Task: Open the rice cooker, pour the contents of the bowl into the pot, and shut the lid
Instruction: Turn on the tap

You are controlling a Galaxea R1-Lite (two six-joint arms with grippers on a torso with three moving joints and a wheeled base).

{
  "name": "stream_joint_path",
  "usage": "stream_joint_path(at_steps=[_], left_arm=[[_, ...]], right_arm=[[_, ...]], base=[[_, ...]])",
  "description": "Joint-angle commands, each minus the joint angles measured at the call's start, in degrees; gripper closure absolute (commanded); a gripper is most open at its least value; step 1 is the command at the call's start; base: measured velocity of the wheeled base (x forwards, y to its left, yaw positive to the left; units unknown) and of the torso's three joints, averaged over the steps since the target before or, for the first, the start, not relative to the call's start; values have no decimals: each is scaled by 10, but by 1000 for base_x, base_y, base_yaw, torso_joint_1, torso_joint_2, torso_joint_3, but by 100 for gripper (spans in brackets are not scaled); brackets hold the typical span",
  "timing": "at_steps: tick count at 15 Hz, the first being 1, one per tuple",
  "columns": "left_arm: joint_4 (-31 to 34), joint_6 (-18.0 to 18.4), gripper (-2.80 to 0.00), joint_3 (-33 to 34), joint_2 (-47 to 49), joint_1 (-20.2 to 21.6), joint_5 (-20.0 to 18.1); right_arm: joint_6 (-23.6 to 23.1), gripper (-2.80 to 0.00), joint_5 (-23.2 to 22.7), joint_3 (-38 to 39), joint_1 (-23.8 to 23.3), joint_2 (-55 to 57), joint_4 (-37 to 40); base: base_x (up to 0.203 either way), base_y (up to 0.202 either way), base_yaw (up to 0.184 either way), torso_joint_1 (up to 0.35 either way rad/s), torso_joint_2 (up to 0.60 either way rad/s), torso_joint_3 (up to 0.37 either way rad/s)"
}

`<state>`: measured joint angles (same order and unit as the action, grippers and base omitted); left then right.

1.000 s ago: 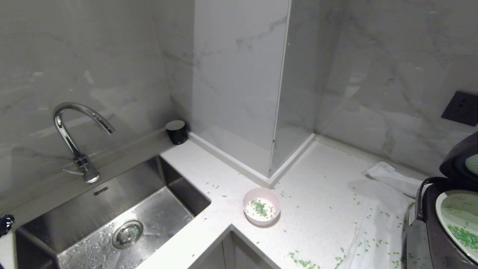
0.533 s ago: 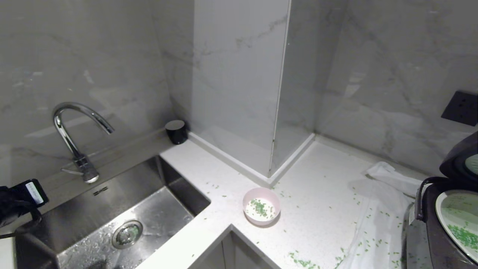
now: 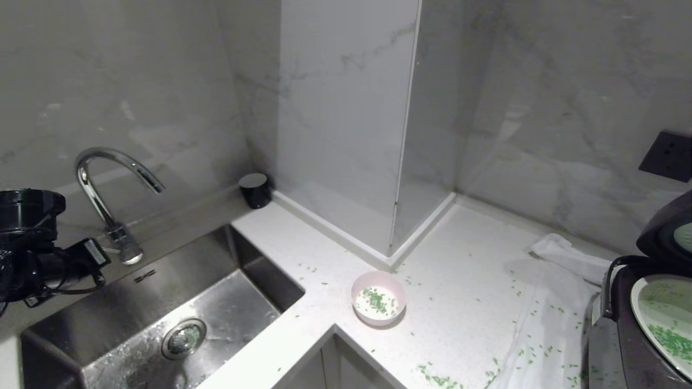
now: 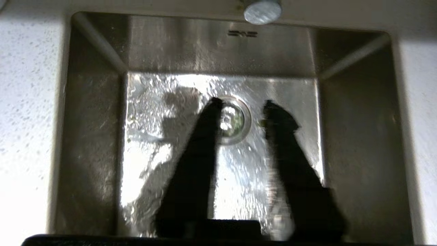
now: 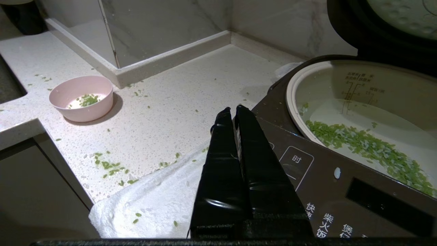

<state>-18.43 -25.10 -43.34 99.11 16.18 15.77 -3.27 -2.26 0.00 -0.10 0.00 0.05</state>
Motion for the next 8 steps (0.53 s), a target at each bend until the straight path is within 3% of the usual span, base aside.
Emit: stream_joint_path(at_steps=[1,8], left_arm=[[-35,0,-280,-3,65,4,10],[-69,-6,-280,-92,162,26,10]], right_arm=[[-1,0,0,1,0,0,0],[0,0,0,1,0,0,0]], base=[[0,0,0,0,0,0],[0,0,0,0,0,0]])
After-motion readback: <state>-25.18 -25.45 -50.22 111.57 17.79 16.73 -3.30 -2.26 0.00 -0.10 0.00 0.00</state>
